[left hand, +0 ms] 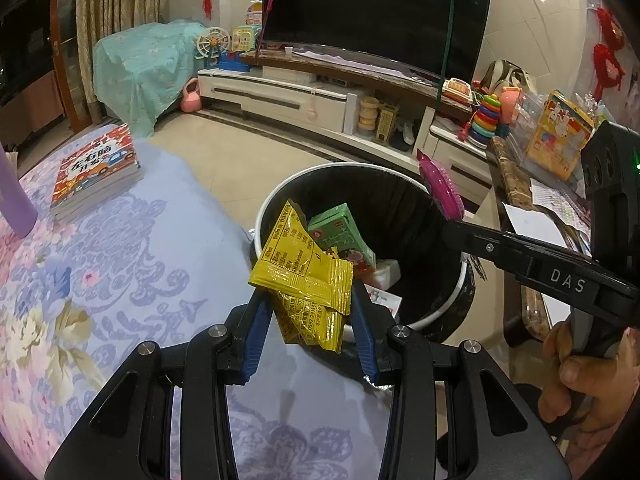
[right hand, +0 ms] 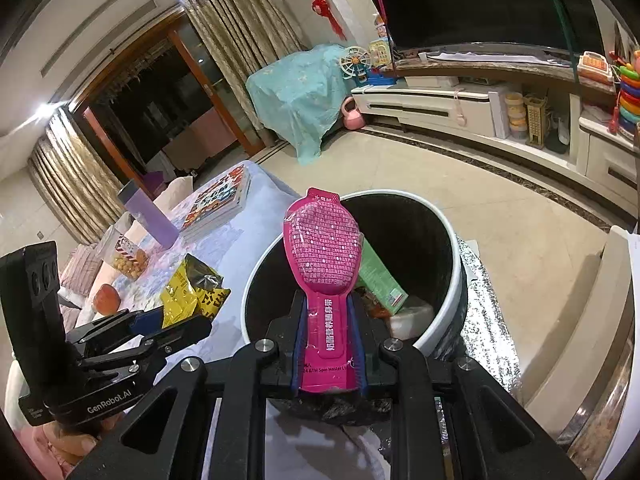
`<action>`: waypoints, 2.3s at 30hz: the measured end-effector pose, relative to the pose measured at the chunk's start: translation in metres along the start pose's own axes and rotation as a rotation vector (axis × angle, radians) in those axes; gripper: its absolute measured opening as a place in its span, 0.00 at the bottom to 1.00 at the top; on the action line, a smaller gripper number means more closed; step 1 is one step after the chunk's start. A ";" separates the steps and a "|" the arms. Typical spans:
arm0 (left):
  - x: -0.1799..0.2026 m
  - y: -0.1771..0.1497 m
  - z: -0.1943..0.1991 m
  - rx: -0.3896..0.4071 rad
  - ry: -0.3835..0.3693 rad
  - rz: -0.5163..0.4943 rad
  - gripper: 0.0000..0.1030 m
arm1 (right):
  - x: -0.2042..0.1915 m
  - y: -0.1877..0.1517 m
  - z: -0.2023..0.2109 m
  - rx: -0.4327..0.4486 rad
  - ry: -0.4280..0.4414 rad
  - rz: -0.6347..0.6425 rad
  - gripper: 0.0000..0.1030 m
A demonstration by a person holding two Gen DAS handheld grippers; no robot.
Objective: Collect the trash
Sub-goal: 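Carry the yellow packet and pink hairbrush over the bin with both tools, then open both tools to drop the packet and hairbrush into the bin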
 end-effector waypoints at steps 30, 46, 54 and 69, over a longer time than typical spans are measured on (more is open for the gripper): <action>0.010 0.021 -0.032 -0.028 0.039 -0.036 0.37 | 0.009 0.010 -0.020 -0.044 -0.004 -0.011 0.19; 0.009 0.023 -0.047 -0.064 0.052 -0.054 0.38 | 0.011 0.014 -0.026 -0.073 0.002 -0.018 0.19; 0.010 0.023 -0.049 -0.073 0.038 -0.055 0.42 | 0.013 0.013 -0.028 -0.081 0.001 -0.026 0.19; 0.004 0.019 -0.042 -0.071 0.023 -0.040 0.70 | 0.019 0.019 -0.017 -0.048 -0.005 -0.068 0.34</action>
Point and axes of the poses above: each gripper's, at about its wrist camera, not at the fingertips, and z roughly against the way its jaws point, x to its right, y to its top, the point moved 9 cm from there along -z, roughly the way its jaws point, and after that the axes turned 9 degrees about z, right-handed, at the moved point
